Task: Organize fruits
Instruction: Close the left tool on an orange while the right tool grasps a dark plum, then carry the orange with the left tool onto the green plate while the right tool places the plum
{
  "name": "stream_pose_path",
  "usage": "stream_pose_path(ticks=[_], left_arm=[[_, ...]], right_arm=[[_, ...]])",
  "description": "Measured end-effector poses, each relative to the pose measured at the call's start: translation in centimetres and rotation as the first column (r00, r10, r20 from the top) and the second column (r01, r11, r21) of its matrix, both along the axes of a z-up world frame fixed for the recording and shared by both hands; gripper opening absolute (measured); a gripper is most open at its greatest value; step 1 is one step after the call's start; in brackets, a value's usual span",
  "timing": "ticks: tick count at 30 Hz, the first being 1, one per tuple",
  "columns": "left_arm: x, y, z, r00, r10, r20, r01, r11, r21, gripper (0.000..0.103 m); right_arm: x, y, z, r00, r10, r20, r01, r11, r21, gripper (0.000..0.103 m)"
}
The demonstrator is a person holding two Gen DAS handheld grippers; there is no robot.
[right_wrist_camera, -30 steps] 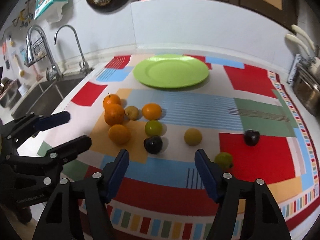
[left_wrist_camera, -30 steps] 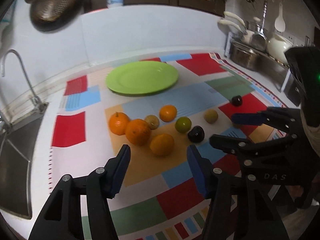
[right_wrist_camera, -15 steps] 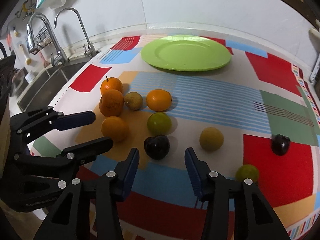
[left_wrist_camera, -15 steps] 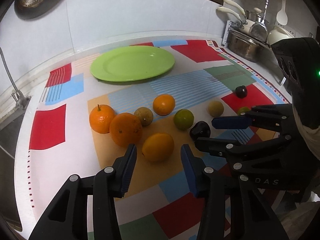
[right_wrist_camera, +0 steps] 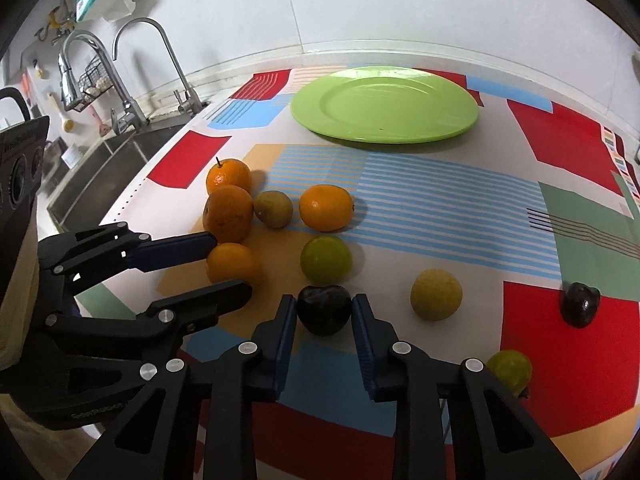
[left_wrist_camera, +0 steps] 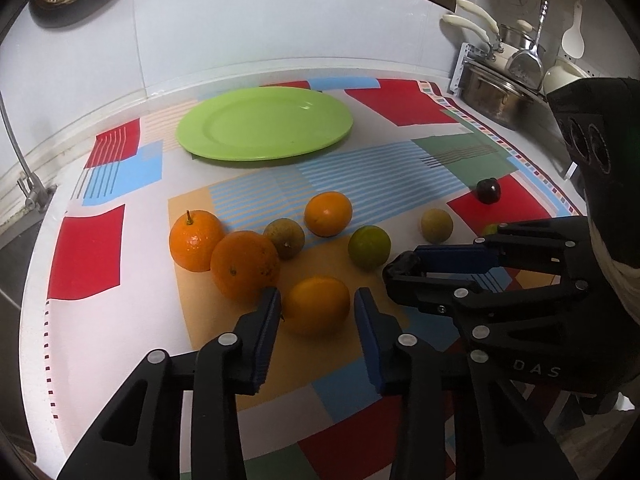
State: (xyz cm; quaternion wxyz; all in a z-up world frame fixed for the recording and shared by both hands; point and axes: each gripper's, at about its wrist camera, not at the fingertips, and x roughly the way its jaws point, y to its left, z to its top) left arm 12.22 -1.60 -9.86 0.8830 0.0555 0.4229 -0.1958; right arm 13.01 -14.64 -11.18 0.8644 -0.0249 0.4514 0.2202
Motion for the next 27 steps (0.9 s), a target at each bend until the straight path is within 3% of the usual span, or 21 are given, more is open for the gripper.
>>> stream_pose_path(ticks=[13, 27], left_arm=[[-1.1, -0.1, 1.1, 1.000, 0.008, 0.026, -0.008, 1.000, 0.002, 0.035], [-1.7, 0.6, 5.2, 0.989, 0.038, 0.143, -0.038, 0.999, -0.006, 0.035]], right_arm=[[-0.8, -0.3, 0.7, 1.000, -0.011, 0.022, 0.011, 1.000, 0.020, 0.029], [-1.8, -0.6, 4.1, 0.991, -0.056, 0.117, 0.049, 0.997, 0.062, 0.029]])
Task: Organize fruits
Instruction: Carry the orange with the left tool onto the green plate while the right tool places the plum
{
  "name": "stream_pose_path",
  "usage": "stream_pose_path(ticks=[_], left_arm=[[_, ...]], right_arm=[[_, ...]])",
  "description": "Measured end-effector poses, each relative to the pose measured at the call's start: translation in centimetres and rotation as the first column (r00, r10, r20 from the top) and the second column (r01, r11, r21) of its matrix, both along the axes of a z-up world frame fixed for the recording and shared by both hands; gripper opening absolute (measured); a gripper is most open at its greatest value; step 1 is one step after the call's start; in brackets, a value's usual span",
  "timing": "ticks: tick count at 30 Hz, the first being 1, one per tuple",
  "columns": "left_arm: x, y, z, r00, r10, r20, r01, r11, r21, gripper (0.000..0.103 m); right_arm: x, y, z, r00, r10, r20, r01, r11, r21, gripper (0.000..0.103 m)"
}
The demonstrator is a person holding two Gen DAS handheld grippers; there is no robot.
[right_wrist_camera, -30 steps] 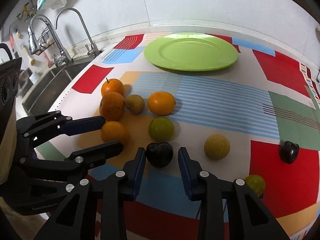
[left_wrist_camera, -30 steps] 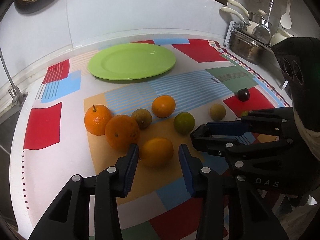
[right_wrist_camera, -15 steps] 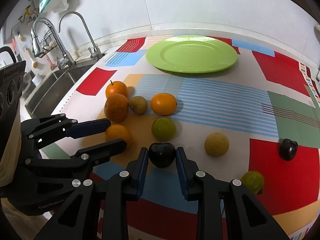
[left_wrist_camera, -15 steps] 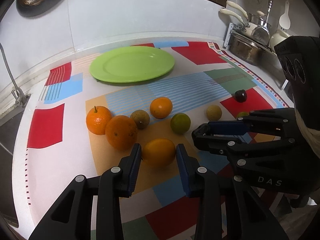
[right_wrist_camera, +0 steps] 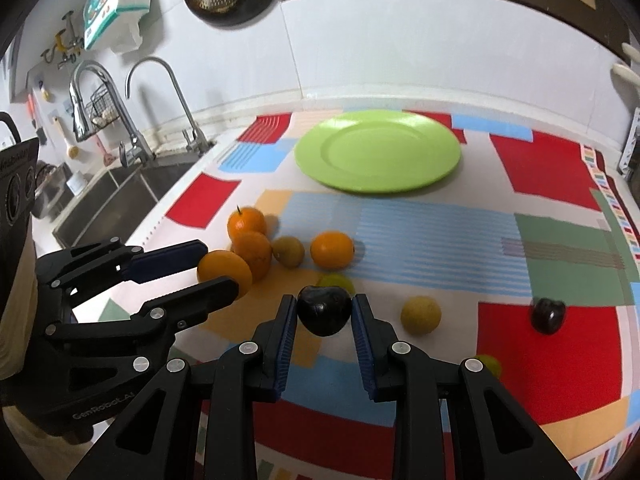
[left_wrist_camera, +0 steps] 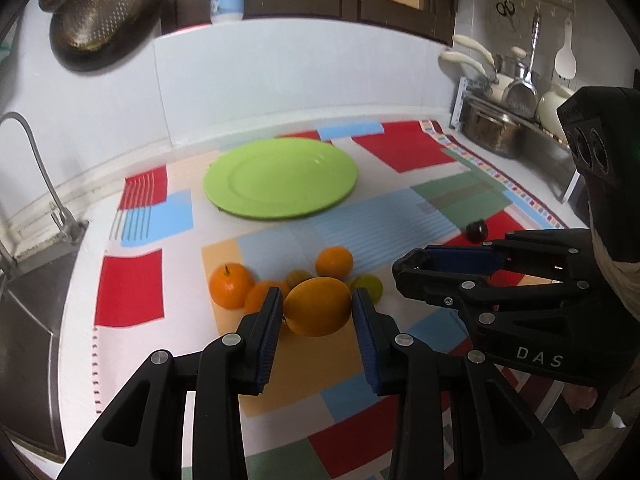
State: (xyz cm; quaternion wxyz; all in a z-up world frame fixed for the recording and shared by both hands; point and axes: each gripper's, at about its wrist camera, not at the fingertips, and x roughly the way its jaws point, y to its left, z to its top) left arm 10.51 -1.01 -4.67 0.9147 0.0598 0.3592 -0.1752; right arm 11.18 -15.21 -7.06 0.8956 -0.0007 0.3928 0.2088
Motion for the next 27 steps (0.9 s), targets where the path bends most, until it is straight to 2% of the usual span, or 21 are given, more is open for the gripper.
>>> stream_pose_path(ticks=[13, 21, 27], left_arm=[[2.2, 0.4, 2.8, 0.997, 0.009, 0.079, -0.010, 1.000, 0.001, 0.035], [5.7, 0.6, 3.5, 0.993, 0.038, 0.111, -0.039, 0.999, 0.014, 0.035], [8.5, 0.8, 3.1, 0.994, 0.052, 0.096, -0.053, 0.998, 0.014, 0.035]], right_arm=[[2.1, 0.0, 3.0, 0.997, -0.043, 0.070, 0.041, 0.999, 0.024, 0.029], [5.0, 0.3, 3.8, 0.995, -0.055, 0.087, 0.053, 0.998, 0.027, 0.029], [7.8, 0.5, 3.5, 0.996, -0.058, 0.069, 0.057, 0.998, 0.029, 0.029]])
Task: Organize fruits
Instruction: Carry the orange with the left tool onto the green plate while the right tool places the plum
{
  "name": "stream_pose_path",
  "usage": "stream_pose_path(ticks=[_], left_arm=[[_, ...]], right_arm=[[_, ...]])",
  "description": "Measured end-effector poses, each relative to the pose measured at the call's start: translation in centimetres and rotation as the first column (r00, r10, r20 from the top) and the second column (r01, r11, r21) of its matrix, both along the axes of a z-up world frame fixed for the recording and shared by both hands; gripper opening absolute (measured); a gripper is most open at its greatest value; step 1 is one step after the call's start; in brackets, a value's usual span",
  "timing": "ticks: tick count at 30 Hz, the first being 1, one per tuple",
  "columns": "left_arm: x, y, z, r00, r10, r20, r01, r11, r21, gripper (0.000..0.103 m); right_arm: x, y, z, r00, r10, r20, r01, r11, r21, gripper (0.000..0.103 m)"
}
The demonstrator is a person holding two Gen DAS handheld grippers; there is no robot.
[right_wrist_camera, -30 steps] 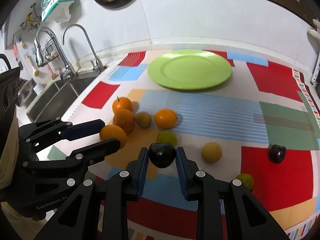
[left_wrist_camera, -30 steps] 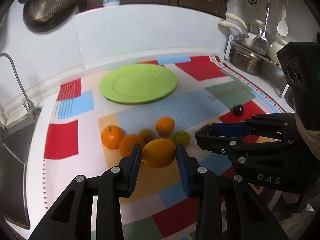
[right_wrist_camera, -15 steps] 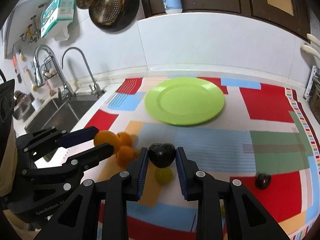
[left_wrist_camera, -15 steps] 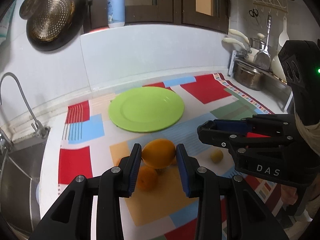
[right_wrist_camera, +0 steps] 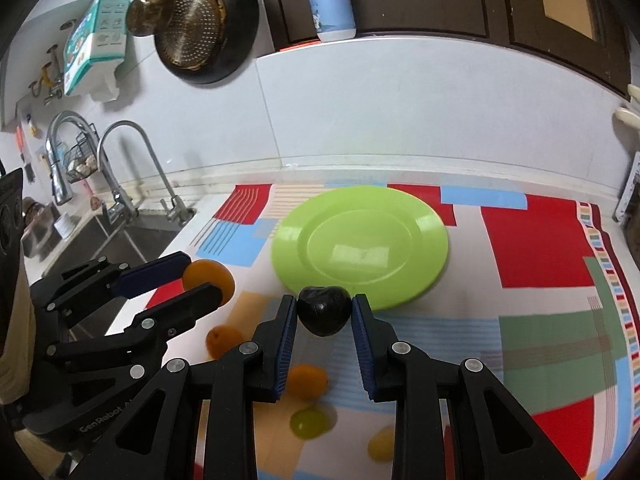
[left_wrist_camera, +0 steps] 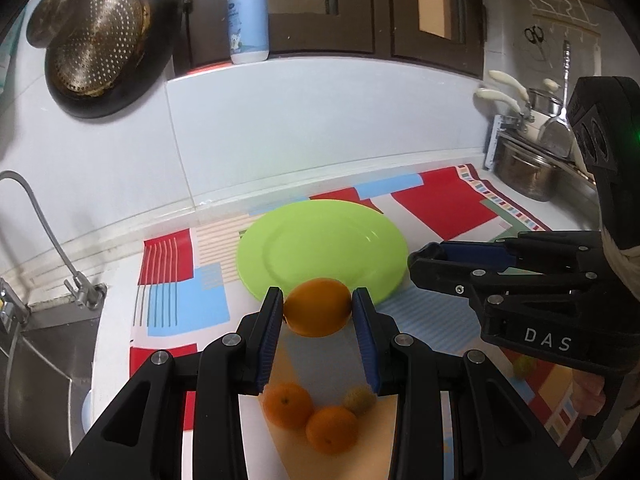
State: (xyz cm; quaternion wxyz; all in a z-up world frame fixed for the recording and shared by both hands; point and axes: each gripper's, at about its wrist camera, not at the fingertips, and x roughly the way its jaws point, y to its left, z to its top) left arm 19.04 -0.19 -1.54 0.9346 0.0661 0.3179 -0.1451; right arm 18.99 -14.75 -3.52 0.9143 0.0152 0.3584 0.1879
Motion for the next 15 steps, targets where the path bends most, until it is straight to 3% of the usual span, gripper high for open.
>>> stream_pose_path(ticks=[15], left_arm=[[7.7, -0.3, -3.5, 0.991, -0.016, -0.134, 0.018, 1.000, 0.010, 0.035]], right_arm=[[7.0, 0.3, -3.7, 0.994, -0.018, -0.108, 0.015, 0.999, -0.029, 0.029]])
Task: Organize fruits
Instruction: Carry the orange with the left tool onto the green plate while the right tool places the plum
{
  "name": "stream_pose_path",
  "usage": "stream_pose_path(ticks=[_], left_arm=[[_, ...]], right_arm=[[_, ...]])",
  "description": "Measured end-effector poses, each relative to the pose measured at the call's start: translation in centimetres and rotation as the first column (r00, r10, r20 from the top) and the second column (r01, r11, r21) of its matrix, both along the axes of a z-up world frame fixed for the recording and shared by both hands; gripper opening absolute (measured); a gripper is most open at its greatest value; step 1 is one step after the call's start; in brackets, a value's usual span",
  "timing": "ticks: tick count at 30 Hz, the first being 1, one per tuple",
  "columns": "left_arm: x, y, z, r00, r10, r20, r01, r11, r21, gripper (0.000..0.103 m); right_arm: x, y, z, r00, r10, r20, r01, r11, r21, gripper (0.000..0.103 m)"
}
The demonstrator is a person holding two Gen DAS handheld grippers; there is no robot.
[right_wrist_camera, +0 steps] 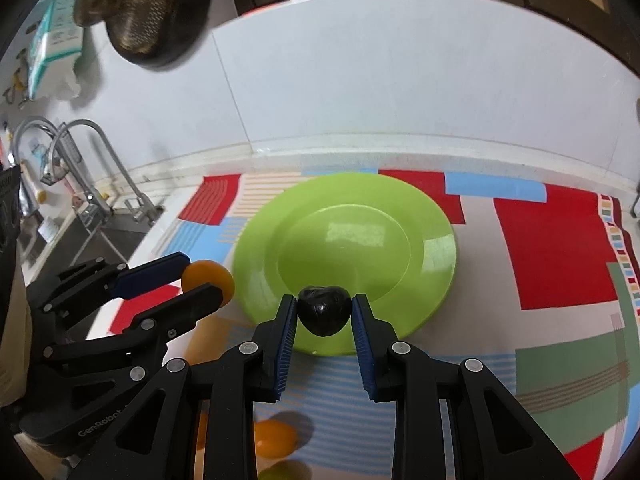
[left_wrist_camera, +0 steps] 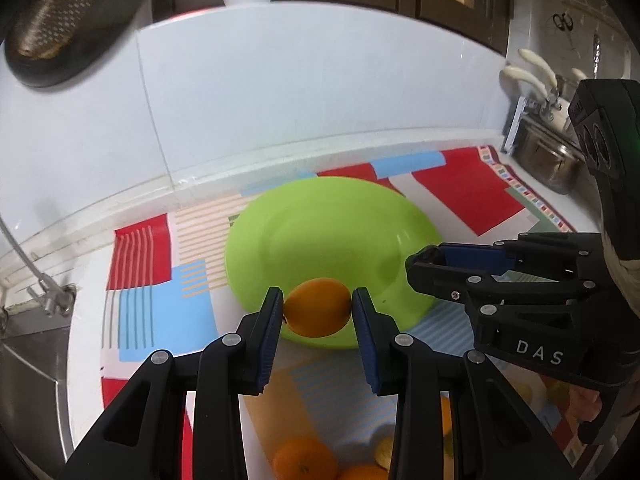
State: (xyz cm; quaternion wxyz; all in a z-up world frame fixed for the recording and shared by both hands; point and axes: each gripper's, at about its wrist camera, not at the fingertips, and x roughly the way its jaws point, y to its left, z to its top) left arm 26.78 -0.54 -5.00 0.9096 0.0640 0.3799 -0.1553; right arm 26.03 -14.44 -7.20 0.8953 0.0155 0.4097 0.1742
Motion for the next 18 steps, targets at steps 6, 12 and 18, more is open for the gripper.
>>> stream_pose_path(ticks=[6, 12, 18], left_arm=[[2.4, -0.4, -1.6, 0.998, -0.013, -0.061, 0.014, 1.000, 0.011, 0.035], [3.8, -0.7, -2.8, 0.994, -0.015, -0.104, 0.017, 1.000, 0.017, 0.035], [3.9, -0.5, -2.8, 0.995, -0.005, -0.103, 0.006, 1.000, 0.013, 0.039]], right_arm=[[2.6, 0.1, -1.7, 0.998, -0.013, -0.055, 0.012, 1.000, -0.009, 0.029], [4.0, 0.0, -2.9, 0.995, -0.030, -0.092, 0.029, 1.000, -0.012, 0.029], [4.4, -0.1, -3.4, 0.993, -0.046, -0.105, 0.045, 0.999, -0.013, 0.030]])
